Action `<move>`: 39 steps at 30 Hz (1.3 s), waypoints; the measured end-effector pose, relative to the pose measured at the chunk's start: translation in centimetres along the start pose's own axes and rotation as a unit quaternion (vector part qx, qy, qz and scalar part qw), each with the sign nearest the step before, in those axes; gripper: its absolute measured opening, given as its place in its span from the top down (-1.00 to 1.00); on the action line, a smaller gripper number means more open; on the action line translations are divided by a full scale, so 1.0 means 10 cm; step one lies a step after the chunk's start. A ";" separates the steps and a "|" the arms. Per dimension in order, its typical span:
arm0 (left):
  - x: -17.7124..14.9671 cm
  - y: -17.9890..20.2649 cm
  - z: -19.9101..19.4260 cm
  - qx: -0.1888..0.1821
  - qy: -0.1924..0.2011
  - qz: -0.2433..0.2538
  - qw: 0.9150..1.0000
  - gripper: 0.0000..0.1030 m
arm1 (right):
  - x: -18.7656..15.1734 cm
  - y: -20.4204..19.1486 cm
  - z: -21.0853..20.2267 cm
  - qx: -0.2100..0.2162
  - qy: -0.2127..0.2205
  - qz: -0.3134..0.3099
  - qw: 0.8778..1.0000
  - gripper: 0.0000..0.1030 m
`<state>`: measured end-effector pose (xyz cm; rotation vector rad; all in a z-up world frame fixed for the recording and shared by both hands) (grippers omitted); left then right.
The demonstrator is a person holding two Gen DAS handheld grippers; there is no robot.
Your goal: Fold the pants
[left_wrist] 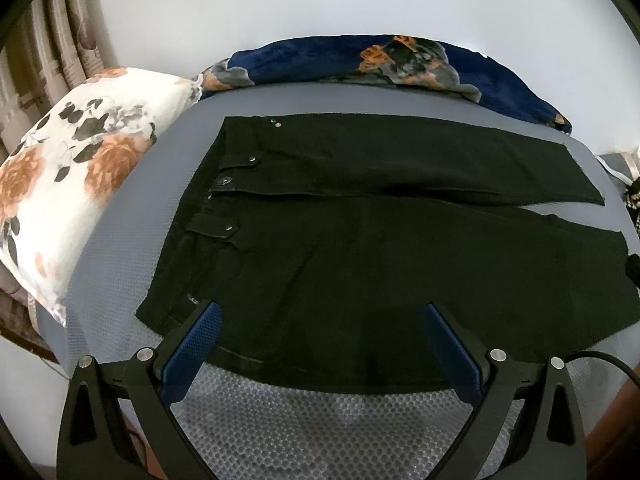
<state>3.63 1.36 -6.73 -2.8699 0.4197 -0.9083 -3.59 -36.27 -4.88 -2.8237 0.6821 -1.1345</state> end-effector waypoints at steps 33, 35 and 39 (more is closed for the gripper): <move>0.02 -0.02 0.00 0.003 0.004 -0.001 1.000 -0.94 | -0.03 -0.01 0.01 -0.010 0.002 -0.005 1.000 -1.00; 0.02 -0.02 0.00 0.003 0.004 -0.002 1.000 -0.94 | -0.03 -0.01 0.01 -0.009 0.001 -0.003 1.000 -1.00; 0.02 -0.03 0.00 0.003 0.004 -0.001 1.000 -0.94 | -0.04 -0.01 0.01 -0.010 0.000 -0.002 1.000 -1.00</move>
Point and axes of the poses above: each gripper's, at about its wrist camera, not at the fingertips, and z roughly the way its jaws point, y to its right, x to its top, the point moved 4 cm from there along z, roughly the way its jaws point, and after that the axes turned 13 degrees about z, right-handed, at the moved point
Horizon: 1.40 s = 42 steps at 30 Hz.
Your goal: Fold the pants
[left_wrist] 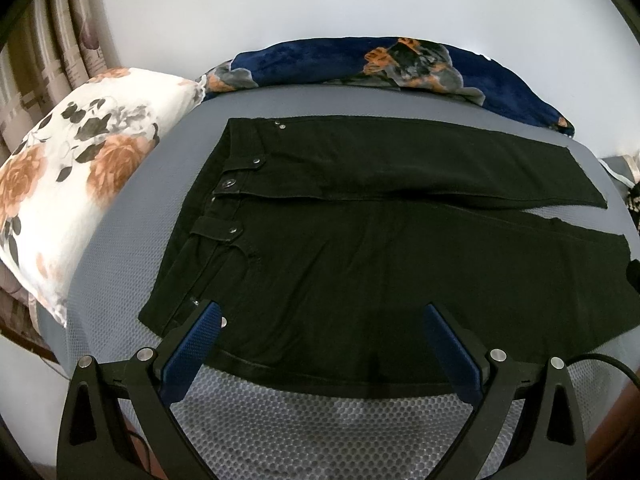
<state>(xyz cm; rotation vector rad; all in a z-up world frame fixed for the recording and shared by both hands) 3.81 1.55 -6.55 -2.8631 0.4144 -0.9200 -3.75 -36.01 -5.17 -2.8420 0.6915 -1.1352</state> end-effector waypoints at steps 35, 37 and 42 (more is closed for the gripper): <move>0.00 -0.10 0.08 -0.001 -0.002 -0.003 1.000 -0.94 | 0.10 -0.08 0.08 0.014 -0.008 0.007 1.000 -1.00; 0.05 -0.16 0.12 -0.006 0.000 -0.003 1.000 -0.94 | 0.12 -0.12 0.09 0.023 -0.010 0.006 1.000 -1.00; 0.22 -0.42 0.19 -0.042 0.023 -0.017 0.999 -0.94 | 0.24 -0.27 0.10 0.091 -0.011 0.018 0.996 -1.00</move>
Point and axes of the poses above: each gripper's, at about its wrist camera, not at the fingertips, and z roughly the way its jaws point, y to its right, x to its top, the point moved 4 cm from there along z, roughly the way its jaws point, and after that the axes turned 13 degrees about z, right-handed, at the moved point
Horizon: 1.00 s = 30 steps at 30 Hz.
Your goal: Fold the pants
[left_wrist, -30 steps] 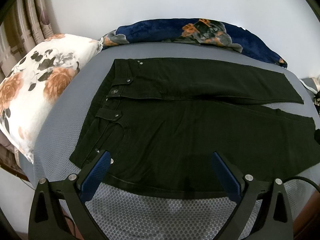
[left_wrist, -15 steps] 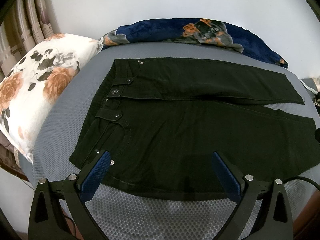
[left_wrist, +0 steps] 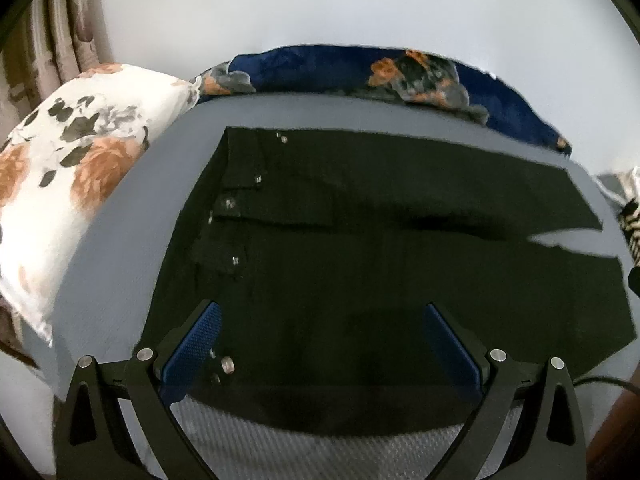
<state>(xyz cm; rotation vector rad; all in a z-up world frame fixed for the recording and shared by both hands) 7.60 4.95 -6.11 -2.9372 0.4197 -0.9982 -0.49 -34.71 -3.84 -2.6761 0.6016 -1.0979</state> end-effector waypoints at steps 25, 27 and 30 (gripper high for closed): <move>1.05 -1.81 1.65 -0.215 0.000 -0.126 0.968 0.18 | 0.87 -0.47 1.37 0.010 -0.058 0.016 0.998 -1.00; 1.07 -1.87 1.85 -0.230 -0.014 -0.134 0.964 0.18 | 0.89 -0.51 1.50 0.007 -0.062 0.010 0.998 -1.00; 1.09 -1.95 2.06 -0.228 -0.028 -0.144 0.963 0.19 | 0.91 -0.60 1.69 0.007 -0.069 -0.003 0.998 -1.00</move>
Point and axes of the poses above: each gripper's, at about its wrist camera, not at the fingertips, and z roughly the way its jaws point, y to its right, x to its top, the point moved 4 cm from there along z, roughly the way its jaws point, and after that the axes turned 13 degrees about z, right-handed, at the moved point
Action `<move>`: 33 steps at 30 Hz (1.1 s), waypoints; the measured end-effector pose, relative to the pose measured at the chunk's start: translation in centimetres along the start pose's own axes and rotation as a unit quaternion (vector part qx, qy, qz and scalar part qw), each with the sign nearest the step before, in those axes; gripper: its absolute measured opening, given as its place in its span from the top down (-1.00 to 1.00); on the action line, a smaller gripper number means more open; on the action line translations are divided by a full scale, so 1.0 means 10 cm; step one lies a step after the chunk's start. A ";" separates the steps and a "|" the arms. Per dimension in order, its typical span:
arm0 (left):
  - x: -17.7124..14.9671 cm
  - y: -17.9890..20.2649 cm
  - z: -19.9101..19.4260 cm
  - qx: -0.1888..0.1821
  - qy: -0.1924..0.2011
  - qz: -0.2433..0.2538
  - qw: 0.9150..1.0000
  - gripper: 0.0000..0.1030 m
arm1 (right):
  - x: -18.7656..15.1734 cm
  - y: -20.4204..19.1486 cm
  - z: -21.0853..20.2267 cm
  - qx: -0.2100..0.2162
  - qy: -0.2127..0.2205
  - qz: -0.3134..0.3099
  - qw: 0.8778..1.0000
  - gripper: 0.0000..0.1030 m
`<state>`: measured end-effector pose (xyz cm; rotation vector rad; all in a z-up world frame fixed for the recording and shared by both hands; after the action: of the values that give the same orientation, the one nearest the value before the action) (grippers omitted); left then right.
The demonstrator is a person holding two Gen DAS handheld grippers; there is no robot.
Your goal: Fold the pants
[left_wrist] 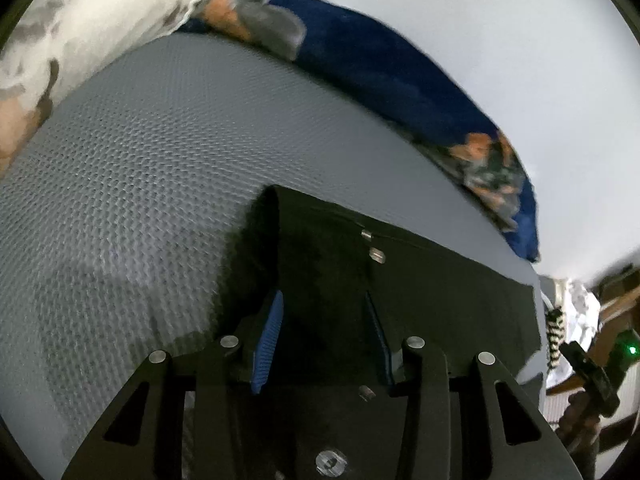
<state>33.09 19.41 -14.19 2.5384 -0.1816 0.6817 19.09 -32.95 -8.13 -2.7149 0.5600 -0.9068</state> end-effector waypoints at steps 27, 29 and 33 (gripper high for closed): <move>0.47 0.12 0.32 -0.077 0.006 -0.002 0.997 0.83 | 0.41 -0.82 1.37 0.107 -0.130 -0.212 0.963 -1.00; 0.47 0.23 0.17 -0.081 0.025 0.020 0.996 0.83 | 0.43 -0.89 1.41 0.129 -0.149 -0.248 0.948 -1.00; 0.46 0.49 -0.17 -0.102 0.065 0.060 0.991 0.84 | 0.46 -0.99 1.49 0.167 -0.193 -0.294 0.921 -1.00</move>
<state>35.13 16.06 -8.43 2.2938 -0.3425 0.8277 34.46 -24.59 -14.20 -2.6475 -0.4729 -0.4780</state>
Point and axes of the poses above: each gripper's, at about its wrist camera, not at the fingertips, and z roughly the way its jaws point, y to its right, x to its top, the point moved 4 cm from there along z, roughly the way its jaws point, and after that the axes turned 13 degrees about z, right-handed, at the moved point
